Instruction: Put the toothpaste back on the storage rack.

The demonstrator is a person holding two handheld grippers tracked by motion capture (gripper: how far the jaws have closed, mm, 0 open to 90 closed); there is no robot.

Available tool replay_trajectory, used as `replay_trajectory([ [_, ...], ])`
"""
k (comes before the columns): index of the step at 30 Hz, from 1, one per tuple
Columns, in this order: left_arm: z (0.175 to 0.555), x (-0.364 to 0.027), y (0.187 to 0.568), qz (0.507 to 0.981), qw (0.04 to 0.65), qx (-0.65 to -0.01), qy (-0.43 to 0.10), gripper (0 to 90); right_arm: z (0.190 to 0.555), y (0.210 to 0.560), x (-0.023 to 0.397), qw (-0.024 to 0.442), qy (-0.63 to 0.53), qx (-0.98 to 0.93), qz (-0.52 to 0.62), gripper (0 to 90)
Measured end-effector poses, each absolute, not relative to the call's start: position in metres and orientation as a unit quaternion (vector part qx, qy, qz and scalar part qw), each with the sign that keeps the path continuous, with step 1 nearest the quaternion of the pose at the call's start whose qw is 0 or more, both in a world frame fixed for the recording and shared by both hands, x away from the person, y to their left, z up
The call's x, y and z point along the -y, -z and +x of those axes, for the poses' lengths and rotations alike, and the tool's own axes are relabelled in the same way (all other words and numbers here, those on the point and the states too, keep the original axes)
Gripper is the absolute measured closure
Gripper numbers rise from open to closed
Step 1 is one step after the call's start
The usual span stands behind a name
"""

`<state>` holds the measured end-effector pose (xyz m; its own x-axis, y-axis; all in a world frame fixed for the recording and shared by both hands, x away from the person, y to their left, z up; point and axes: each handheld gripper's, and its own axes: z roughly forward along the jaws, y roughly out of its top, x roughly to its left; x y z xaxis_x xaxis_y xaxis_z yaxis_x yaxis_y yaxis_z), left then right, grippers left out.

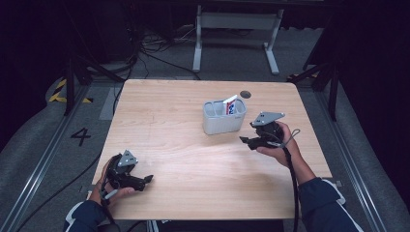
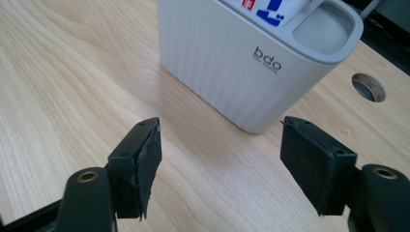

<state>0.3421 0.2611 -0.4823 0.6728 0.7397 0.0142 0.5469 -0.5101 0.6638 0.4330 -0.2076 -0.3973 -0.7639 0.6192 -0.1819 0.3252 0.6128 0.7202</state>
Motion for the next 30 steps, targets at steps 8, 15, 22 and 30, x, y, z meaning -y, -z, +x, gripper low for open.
replay_trajectory([
  [8, 0.342, -0.261, 0.482, 0.856, 0.322, -0.376, -0.15, 2.7, 0.422, 0.404, 0.216, 0.213, -0.34, -0.876, 0.269, 31.3],
  [15, 0.342, -0.261, 0.482, 0.856, 0.322, -0.376, -0.15, 2.7, 0.413, 0.41, 0.223, 0.214, -0.333, -0.88, 0.264, 30.6],
  [22, 0.342, -0.261, 0.482, 0.856, 0.322, -0.376, -0.15, 2.7, 0.403, 0.414, 0.23, 0.215, -0.327, -0.883, 0.26, 30.2],
  [30, 0.342, -0.261, 0.483, 0.854, 0.324, -0.377, -0.152, 2.7, 0.394, 0.42, 0.238, 0.212, -0.322, -0.885, 0.26, 30.0],
])
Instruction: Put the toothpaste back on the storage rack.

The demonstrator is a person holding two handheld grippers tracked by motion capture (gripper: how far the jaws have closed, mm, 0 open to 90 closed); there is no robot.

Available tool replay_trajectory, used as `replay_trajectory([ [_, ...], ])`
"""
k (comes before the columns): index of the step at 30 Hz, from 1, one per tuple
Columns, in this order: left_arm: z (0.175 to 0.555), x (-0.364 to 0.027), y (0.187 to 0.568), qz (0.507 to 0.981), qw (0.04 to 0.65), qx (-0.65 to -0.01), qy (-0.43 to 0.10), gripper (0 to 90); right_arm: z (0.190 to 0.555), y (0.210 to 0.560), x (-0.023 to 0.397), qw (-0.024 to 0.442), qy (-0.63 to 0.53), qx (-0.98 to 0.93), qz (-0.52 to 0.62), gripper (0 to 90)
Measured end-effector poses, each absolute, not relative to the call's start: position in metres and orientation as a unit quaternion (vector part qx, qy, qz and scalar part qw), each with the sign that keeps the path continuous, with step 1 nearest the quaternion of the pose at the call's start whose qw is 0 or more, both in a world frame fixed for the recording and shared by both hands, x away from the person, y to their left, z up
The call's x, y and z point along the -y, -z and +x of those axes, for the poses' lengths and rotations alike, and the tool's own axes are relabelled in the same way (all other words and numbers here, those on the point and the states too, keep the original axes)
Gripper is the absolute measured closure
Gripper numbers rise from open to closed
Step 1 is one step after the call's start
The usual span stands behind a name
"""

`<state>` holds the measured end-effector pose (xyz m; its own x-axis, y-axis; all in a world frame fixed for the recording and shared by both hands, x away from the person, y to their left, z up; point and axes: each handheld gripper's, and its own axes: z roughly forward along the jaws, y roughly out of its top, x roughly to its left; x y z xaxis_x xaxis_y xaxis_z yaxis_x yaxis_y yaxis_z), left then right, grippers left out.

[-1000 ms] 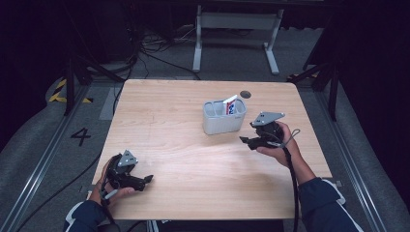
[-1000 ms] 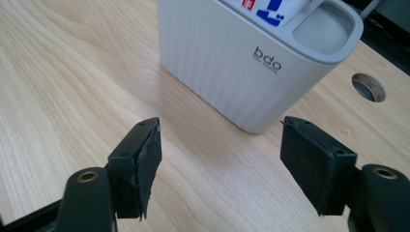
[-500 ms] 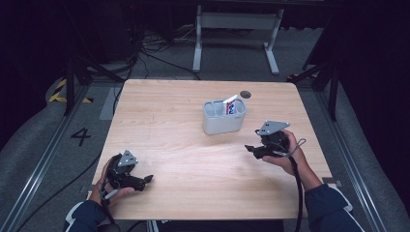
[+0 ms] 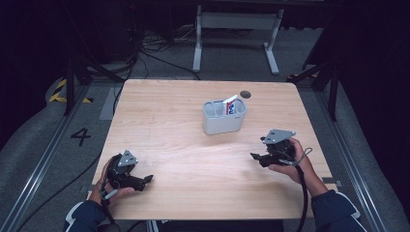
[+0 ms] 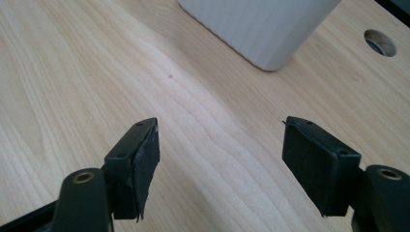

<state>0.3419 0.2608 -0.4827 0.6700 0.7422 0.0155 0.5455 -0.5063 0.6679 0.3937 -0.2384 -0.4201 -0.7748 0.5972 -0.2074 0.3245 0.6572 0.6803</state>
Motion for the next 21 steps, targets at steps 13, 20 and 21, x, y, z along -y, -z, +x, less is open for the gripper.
replay_trajectory([
  [13, 0.342, -0.261, 0.483, 0.855, 0.324, -0.377, -0.152, 2.8, 0.374, 0.433, 0.256, 0.222, -0.304, -0.888, 0.263, 29.3],
  [20, 0.342, -0.261, 0.482, 0.855, 0.322, -0.376, -0.15, 2.7, 0.367, 0.439, 0.272, 0.228, -0.304, -0.884, 0.274, 29.4],
  [21, 0.342, -0.261, 0.483, 0.854, 0.324, -0.377, -0.151, 2.7, 0.364, 0.442, 0.277, 0.226, -0.3, -0.884, 0.278, 29.4],
])
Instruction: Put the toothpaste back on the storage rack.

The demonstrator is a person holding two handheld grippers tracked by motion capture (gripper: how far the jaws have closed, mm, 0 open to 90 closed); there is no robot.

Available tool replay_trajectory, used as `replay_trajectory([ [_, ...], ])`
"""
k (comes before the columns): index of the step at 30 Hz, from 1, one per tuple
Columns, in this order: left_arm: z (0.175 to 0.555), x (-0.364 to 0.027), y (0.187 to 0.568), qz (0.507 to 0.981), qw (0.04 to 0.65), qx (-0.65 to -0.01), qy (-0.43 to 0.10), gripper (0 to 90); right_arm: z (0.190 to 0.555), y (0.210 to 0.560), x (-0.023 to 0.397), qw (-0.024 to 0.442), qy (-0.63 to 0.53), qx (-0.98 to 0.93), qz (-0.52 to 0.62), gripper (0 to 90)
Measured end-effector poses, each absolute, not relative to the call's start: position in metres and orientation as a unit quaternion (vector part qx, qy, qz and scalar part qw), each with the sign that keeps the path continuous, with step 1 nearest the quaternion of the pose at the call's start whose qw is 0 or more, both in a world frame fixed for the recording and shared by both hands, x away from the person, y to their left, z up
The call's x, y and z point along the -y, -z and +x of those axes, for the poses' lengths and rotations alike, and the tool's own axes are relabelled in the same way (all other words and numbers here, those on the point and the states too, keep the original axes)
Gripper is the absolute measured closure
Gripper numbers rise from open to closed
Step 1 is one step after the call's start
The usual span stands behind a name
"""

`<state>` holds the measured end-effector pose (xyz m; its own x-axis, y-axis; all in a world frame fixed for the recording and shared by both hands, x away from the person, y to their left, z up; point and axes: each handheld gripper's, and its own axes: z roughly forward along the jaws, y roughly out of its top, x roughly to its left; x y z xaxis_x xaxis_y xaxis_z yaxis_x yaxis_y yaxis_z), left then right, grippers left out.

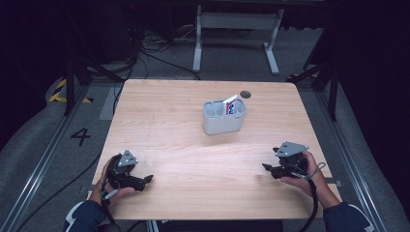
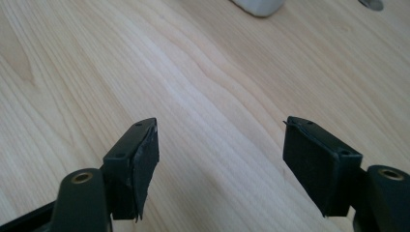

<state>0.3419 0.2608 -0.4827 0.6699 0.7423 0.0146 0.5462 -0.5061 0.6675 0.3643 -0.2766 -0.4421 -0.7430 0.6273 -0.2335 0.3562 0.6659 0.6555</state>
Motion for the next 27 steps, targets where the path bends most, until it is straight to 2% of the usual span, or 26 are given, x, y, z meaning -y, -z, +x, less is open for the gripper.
replay_trajectory([
  [11, 0.342, -0.261, 0.483, 0.855, 0.323, -0.377, -0.151, 2.7, 0.348, 0.451, 0.307, 0.238, -0.311, -0.869, 0.302, 30.0],
  [27, 0.342, -0.261, 0.483, 0.854, 0.324, -0.378, -0.152, 2.7, 0.327, 0.471, 0.36, 0.215, -0.315, -0.845, 0.374, 29.6],
])
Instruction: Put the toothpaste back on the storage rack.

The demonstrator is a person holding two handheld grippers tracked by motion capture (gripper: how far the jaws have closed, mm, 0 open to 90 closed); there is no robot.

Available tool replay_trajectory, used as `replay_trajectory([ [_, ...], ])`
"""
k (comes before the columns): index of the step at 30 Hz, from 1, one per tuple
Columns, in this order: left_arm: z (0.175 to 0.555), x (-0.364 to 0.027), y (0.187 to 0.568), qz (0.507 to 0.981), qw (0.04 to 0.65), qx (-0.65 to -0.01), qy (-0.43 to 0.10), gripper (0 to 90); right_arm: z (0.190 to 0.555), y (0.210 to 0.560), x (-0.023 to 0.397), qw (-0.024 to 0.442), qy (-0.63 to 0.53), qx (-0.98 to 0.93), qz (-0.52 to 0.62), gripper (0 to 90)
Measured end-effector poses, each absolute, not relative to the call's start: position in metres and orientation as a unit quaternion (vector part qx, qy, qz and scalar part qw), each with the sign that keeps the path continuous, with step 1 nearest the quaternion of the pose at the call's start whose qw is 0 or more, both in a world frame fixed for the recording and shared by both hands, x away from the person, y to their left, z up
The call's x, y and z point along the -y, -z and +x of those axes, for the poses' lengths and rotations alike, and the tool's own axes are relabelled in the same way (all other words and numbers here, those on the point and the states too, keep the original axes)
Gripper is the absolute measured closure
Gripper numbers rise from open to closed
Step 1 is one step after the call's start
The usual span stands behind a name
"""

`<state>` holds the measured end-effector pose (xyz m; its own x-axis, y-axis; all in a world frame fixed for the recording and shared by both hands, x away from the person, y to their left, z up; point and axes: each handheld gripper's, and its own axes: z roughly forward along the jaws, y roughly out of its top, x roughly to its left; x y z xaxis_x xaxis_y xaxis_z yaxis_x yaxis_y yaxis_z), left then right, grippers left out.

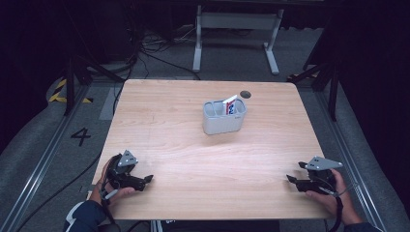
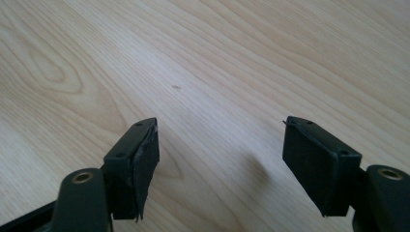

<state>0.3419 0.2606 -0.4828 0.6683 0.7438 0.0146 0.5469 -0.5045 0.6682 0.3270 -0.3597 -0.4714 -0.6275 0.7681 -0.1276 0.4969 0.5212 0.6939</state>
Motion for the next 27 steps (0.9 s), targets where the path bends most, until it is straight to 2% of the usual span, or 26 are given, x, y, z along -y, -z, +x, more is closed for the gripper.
replay_trajectory([
  [11, 0.342, -0.26, 0.483, 0.853, 0.324, -0.379, -0.152, 2.6, 0.313, 0.485, 0.396, 0.185, -0.362, -0.809, 0.425, 26.5],
  [27, 0.341, -0.26, 0.483, 0.851, 0.325, -0.384, -0.152, 2.7, 0.313, 0.486, 0.397, 0.188, -0.364, -0.806, 0.428, 25.3],
])
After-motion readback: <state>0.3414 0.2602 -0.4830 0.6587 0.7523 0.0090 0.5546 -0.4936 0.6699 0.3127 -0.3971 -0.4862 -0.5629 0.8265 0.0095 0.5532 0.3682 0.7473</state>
